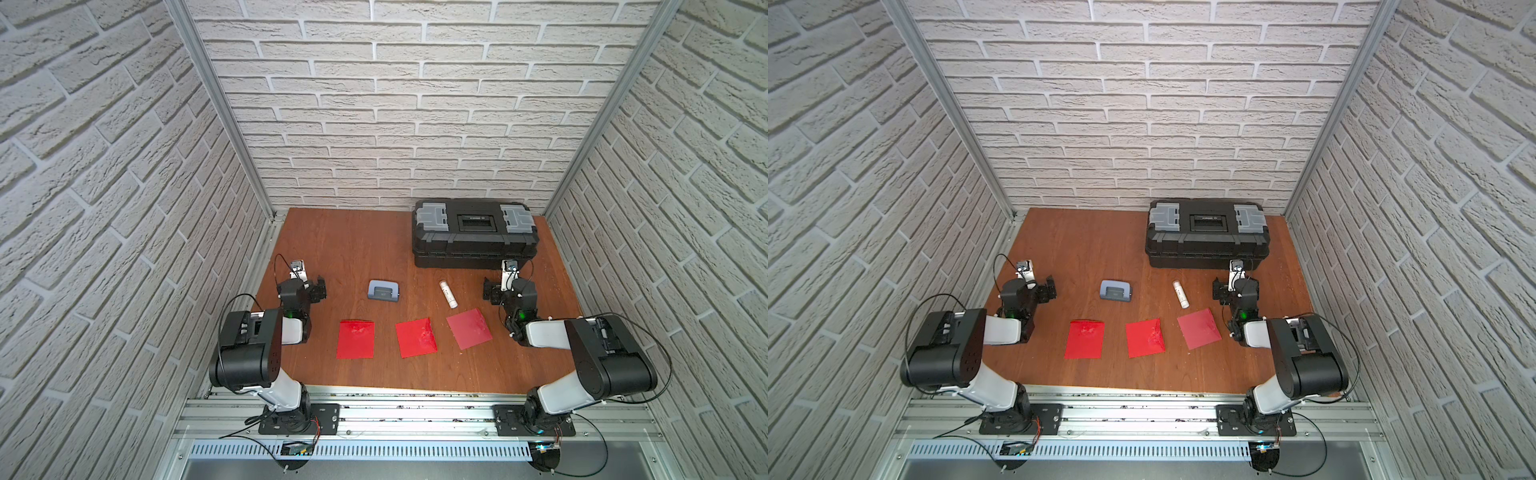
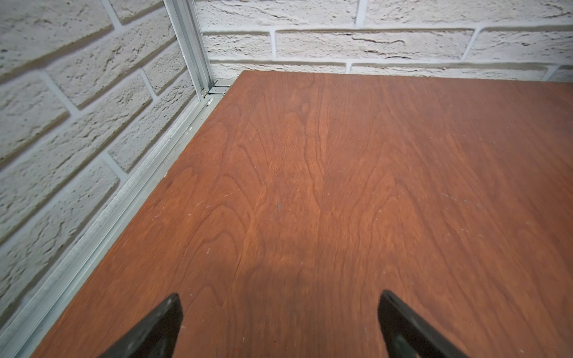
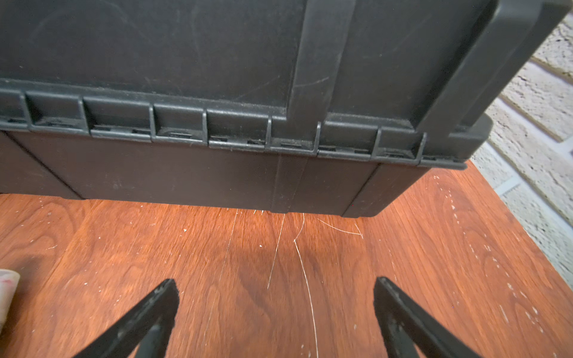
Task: Seal the envelope with a glue stick
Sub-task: Pick up the glue stick from the center of the board.
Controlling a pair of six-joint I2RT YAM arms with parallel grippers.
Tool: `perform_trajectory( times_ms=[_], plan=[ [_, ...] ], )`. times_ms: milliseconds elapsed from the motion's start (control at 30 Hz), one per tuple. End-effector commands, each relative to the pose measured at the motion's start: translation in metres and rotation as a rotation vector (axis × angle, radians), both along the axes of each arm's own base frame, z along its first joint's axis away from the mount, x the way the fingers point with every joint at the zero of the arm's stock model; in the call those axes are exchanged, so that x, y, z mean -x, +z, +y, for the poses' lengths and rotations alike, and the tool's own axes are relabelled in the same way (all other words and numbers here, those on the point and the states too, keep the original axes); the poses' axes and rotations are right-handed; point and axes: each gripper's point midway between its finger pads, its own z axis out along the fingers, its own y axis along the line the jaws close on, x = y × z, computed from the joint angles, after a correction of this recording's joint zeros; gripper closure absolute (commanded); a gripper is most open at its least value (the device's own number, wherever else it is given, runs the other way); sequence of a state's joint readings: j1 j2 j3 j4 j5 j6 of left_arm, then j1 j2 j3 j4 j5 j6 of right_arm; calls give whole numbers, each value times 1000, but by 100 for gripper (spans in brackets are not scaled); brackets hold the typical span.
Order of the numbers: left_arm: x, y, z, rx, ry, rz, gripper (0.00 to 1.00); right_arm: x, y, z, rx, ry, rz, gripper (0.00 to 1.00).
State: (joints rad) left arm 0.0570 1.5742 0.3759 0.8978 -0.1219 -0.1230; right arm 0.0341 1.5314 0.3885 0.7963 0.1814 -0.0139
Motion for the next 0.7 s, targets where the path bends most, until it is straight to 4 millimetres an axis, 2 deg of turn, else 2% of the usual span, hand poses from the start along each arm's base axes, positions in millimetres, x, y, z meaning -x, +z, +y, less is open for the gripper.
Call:
perform_trajectory(
  times_ms=[0, 67, 167, 267, 467, 567, 667],
  plan=[
    [-4, 10, 1, -10, -6, -41, 2, -8, 16, -1, -11, -1, -51, 1],
    [-4, 11, 1, -11, -7, -44, 2, -7, 17, -1, -9, -1, -55, 1],
    [-3, 16, -4, -44, -16, -42, 2, -6, 31, 4, 2, 26, -90, 0],
    [2, 24, -4, -75, 16, -72, 2, 1, 42, 1, -11, -9, -6, 5],
    [1, 58, -21, -222, 44, 20, 2, 11, 79, 6, -119, -28, 52, 7],
    [3, 79, -31, -166, 67, 3, 2, 17, 93, 14, -190, -13, 95, 6],
    [6, 96, -39, -79, 83, 33, 2, 24, 98, 22, -243, 1, 156, 9]
  ],
)
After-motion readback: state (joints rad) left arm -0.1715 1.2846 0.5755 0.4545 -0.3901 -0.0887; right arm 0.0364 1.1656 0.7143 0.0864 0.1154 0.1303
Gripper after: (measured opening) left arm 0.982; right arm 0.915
